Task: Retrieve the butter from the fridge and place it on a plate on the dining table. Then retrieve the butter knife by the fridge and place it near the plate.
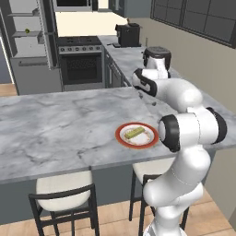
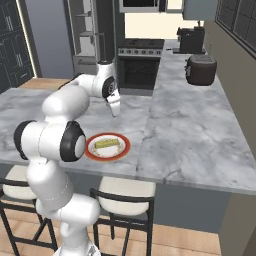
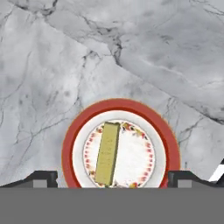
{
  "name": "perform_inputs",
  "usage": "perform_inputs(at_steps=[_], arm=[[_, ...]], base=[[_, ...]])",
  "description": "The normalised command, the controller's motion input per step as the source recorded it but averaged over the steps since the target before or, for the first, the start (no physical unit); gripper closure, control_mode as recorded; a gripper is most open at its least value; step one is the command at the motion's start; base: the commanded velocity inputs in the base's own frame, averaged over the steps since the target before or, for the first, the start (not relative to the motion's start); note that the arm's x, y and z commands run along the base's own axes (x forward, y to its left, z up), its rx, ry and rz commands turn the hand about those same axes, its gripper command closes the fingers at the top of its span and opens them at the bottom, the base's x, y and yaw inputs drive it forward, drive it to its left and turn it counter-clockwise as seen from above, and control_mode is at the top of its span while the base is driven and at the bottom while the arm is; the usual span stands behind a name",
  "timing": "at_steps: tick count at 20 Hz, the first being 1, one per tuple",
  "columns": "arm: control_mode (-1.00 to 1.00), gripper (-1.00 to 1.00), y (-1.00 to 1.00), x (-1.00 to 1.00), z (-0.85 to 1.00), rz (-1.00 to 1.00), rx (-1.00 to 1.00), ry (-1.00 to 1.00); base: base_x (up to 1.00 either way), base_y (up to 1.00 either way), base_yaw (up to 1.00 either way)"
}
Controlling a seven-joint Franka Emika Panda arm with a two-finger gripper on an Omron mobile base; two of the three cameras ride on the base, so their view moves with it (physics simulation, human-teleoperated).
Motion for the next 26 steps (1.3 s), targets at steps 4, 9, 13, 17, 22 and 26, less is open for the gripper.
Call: perform_inputs(at_steps=[4, 9, 13, 17, 22, 26], arm=[[-1.00, -1.00, 0.08, -0.44, 0.37, 0.51, 0.09, 0.12], [-1.00, -1.00, 0.42, -0.90, 0.01, 0.53, -0.03, -0.01], [-1.00, -1.00, 0.59, -1.00, 0.04, 0.45, -0.28, -0.26], [-1.00, -1.00, 0.17, -1.00, 0.05, 0.32, -0.14, -0.60], [-1.00, -1.00, 0.00, -0.73, 0.07, 0.16, 0.00, -0.12], [-1.00, -1.00, 0.00, -0.71, 0.00, 0.15, 0.03, 0.00]], base=[[0.00, 0.00, 0.00], [0.00, 0.00, 0.00], [0.00, 0.00, 0.00], [0.00, 0.00, 0.00], [0.00, 0.00, 0.00], [0.00, 0.00, 0.00]])
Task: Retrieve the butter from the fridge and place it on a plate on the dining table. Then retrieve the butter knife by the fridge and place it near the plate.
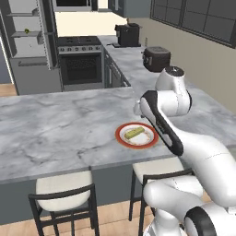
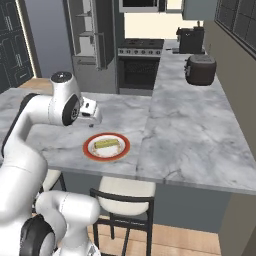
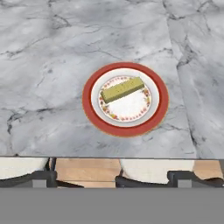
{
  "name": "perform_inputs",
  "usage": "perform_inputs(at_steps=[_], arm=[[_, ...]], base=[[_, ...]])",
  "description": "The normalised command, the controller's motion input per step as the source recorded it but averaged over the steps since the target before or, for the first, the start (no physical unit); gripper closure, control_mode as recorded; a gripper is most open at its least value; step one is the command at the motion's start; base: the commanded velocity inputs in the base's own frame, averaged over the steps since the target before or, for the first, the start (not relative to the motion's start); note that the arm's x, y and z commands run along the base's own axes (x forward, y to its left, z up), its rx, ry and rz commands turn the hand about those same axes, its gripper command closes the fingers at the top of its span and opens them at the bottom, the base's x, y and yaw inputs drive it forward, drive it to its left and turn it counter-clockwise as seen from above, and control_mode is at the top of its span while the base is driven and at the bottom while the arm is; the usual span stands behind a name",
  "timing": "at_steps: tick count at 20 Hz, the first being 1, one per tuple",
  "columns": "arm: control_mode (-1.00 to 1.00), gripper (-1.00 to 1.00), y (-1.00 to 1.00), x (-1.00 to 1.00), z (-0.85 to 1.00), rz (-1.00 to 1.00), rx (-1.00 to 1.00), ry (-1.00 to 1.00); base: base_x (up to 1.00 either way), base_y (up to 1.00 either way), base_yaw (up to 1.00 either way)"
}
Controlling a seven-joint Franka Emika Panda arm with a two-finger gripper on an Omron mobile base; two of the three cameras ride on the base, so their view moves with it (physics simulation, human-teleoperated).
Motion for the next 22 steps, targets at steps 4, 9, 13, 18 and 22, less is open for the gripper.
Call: perform_inputs(at_steps=[4, 9, 13, 18, 22], arm=[[-1.00, -1.00, 0.00, -0.67, 0.00, 0.09, -0.01, 0.10], [-1.00, -1.00, 0.00, -0.13, -0.14, -0.11, -0.03, 0.37], [-1.00, -1.00, -0.13, -0.06, -0.24, -0.10, -0.03, 0.06], [-1.00, -1.00, -0.07, -0.26, -0.30, -0.07, -0.01, 0.09], [-1.00, -1.00, 0.00, -0.32, 0.00, -0.01, 0.00, -0.01]], base=[[0.00, 0.00, 0.00], [0.00, 0.00, 0.00], [0.00, 0.00, 0.00], [0.00, 0.00, 0.00], [0.00, 0.00, 0.00]])
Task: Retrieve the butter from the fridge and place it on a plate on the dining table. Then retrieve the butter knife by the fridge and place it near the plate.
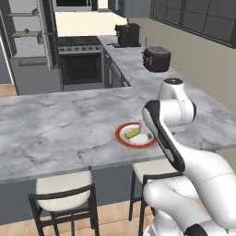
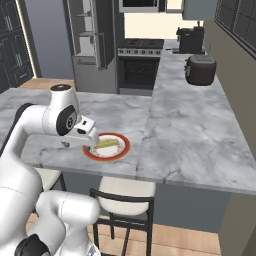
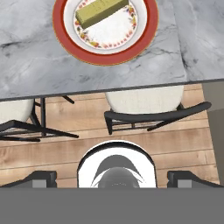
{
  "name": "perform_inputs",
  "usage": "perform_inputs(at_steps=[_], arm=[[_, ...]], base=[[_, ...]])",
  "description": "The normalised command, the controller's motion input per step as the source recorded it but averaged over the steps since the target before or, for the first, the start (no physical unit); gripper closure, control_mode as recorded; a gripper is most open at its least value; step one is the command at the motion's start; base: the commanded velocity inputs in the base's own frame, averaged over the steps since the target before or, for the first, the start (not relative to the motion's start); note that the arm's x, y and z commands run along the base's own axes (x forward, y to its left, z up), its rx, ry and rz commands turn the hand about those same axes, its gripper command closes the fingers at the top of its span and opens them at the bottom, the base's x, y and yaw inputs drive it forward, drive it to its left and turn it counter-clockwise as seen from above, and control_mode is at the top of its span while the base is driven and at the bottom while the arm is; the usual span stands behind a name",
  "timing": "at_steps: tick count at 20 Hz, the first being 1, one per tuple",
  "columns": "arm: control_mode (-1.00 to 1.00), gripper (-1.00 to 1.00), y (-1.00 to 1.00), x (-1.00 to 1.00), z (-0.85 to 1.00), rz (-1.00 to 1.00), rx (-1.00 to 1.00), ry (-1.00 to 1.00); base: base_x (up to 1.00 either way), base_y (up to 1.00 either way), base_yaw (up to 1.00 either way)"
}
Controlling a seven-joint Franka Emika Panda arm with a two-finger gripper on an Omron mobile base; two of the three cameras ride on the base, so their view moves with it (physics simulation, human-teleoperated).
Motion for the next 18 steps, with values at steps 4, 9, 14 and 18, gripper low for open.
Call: perform_inputs(at_steps=[4, 9, 14, 18], arm=[[-1.00, -1.00, 0.00, -0.03, -0.01, 0.00, 0.00, 0.01], [1.00, -1.00, 0.02, -0.07, 0.00, 0.00, 0.00, 0.00], [1.00, -1.00, 0.00, 0.00, 0.00, 0.00, 0.00, 0.00], [1.00, -1.00, 0.00, 0.00, 0.00, 0.00, 0.00, 0.00]], base=[[0.00, 0.00, 0.00], [-0.07, 0.00, 0.00], [-0.41, 0.16, 0.00], [-0.19, 0.49, 0.00]])
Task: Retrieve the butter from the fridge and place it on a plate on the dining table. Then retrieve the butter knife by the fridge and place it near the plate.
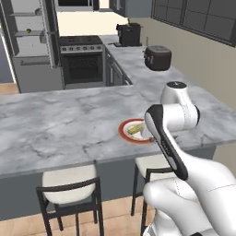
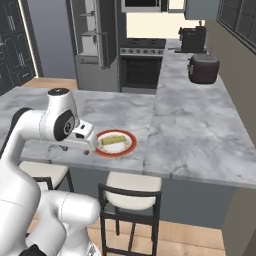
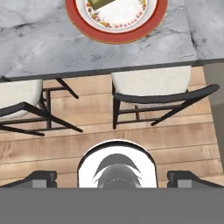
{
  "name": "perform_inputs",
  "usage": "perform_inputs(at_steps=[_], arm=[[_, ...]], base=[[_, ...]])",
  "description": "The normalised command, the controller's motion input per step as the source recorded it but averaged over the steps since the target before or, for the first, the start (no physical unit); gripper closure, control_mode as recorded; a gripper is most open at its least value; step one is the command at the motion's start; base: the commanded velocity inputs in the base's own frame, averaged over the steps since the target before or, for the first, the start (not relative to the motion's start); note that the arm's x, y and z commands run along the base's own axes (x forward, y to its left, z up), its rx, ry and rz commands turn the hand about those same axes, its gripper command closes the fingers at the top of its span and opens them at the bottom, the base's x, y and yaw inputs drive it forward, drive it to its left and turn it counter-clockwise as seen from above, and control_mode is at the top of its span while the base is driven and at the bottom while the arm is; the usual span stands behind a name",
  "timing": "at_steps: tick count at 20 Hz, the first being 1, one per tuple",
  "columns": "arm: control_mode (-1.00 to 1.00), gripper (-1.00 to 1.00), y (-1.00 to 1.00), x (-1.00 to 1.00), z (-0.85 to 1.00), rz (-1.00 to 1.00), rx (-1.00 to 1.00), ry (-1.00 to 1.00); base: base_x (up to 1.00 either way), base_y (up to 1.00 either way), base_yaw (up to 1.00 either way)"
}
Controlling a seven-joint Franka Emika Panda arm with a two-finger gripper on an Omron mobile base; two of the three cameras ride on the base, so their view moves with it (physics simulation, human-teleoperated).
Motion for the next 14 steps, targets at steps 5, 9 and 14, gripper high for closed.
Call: perform_inputs(at_steps=[5, 9, 14], arm=[[1.00, -1.00, 0.00, 0.00, 0.00, 0.00, 0.00, 0.00], [1.00, -1.00, 0.00, 0.00, 0.00, 0.00, 0.00, 0.00], [1.00, -1.00, 0.00, 0.00, 0.00, 0.00, 0.00, 0.00]], base=[[-0.35, 0.85, 0.00], [-0.79, 0.89, 0.00], [-0.43, 0.96, 0.00]])
